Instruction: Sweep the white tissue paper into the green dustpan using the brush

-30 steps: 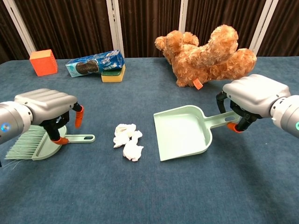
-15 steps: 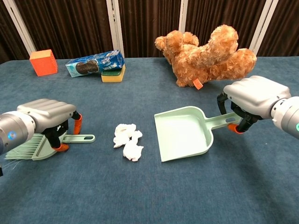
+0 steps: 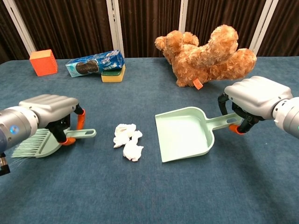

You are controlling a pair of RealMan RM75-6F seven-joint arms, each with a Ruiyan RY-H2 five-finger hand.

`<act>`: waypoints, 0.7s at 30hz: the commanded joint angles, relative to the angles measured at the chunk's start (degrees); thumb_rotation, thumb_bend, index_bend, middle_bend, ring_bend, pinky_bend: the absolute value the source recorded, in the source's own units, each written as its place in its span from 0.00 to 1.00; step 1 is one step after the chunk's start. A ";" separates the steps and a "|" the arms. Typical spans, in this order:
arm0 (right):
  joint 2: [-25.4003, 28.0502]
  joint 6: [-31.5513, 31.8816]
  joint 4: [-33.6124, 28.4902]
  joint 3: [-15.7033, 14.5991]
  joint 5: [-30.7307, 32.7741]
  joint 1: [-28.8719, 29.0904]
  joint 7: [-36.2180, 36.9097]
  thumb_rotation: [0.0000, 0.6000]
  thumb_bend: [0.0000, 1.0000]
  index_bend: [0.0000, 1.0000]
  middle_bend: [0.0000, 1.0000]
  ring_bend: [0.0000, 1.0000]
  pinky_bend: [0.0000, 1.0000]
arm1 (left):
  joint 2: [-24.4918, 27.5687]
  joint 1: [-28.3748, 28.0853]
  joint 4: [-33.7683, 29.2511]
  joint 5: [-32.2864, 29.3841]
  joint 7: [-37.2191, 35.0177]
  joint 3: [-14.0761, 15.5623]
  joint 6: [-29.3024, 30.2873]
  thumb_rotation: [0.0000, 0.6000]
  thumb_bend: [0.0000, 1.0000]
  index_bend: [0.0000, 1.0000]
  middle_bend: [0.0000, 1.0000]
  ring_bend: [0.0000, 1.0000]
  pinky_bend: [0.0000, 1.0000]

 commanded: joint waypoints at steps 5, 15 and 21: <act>0.60 0.90 -1.13 -0.75 -1.30 0.76 -3.70 1.00 0.45 0.67 0.85 0.83 0.86 | 2.47 0.63 -5.19 4.53 -4.78 -2.03 1.72 1.00 0.65 0.77 1.00 0.96 0.99; 2.19 2.61 -5.00 0.00 2.63 2.29 -12.97 1.00 0.45 0.67 0.85 0.83 0.86 | 2.60 0.72 -9.77 6.44 -7.15 -3.05 3.19 1.00 0.65 0.78 1.00 0.97 1.00; 1.87 4.09 -5.46 0.26 5.11 2.56 -15.72 1.00 0.45 0.67 0.84 0.83 0.86 | 0.99 0.83 -11.74 5.98 -8.28 -3.66 4.32 1.00 0.65 0.78 1.00 0.97 1.00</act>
